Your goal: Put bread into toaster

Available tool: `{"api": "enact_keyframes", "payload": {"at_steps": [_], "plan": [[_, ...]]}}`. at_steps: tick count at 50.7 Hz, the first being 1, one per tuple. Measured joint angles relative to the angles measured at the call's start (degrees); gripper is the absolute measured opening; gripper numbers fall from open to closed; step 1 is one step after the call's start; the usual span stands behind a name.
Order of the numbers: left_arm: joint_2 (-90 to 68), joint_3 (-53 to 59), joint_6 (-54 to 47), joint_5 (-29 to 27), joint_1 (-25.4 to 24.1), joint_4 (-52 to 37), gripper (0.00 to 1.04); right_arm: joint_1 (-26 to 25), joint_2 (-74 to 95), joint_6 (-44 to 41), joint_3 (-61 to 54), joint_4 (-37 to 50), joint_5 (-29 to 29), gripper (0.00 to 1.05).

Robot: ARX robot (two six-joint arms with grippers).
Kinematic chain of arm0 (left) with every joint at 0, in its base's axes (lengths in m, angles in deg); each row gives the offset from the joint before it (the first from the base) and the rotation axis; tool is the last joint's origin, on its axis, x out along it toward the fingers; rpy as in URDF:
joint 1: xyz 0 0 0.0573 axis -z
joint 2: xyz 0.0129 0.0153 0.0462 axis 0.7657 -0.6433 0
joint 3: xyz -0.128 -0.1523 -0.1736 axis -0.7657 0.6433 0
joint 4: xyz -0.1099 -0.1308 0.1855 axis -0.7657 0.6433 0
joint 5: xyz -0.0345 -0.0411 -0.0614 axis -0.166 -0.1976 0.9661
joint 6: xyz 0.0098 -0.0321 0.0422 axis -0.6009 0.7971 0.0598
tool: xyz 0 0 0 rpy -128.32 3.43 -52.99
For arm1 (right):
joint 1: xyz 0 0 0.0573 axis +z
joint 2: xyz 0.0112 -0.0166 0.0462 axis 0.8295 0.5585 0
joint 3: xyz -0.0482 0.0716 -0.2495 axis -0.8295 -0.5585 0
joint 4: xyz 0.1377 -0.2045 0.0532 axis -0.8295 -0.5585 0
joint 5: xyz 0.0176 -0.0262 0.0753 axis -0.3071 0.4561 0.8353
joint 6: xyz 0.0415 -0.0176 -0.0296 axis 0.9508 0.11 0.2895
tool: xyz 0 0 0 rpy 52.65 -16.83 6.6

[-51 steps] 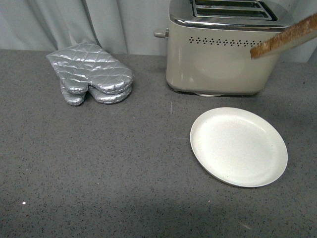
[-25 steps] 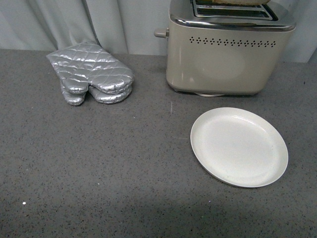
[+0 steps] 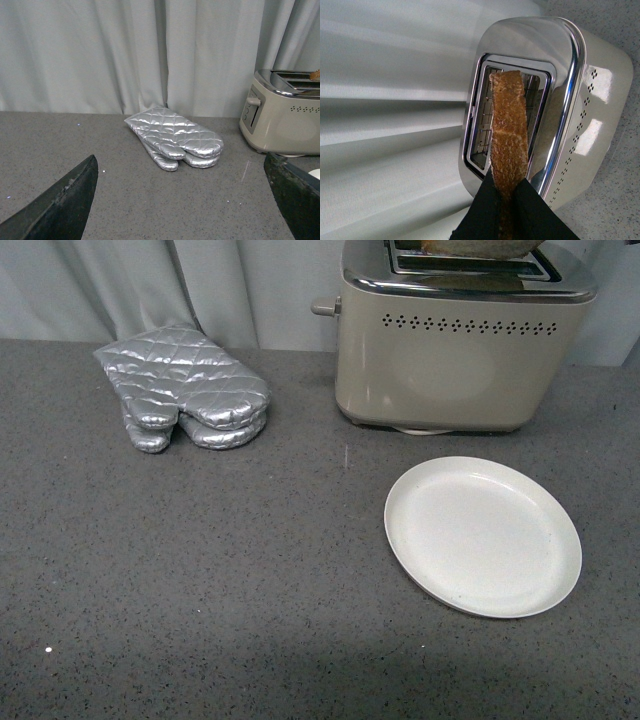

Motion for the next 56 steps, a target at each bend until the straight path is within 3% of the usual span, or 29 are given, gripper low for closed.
{"api": "enact_keyframes", "payload": {"at_steps": [36,46,53,56], "plan": [[0.02,0.00,0.00,0.00,0.00,0.00,0.98,-1.68,10.54,-0.81,11.45,-6.80,1.20,0.01],[0.02,0.00,0.00,0.00,0.00,0.00,0.98,-1.95,13.81,-10.14,15.98,-7.48,2.47,0.31],[0.02,0.00,0.00,0.00,0.00,0.00,0.98,-1.75,9.62,-28.20,10.14,4.13,-3.43,0.58],[0.02,0.00,0.00,0.00,0.00,0.00,0.98,-1.36,4.26,-40.76,2.82,14.69,-8.76,0.72]]}}
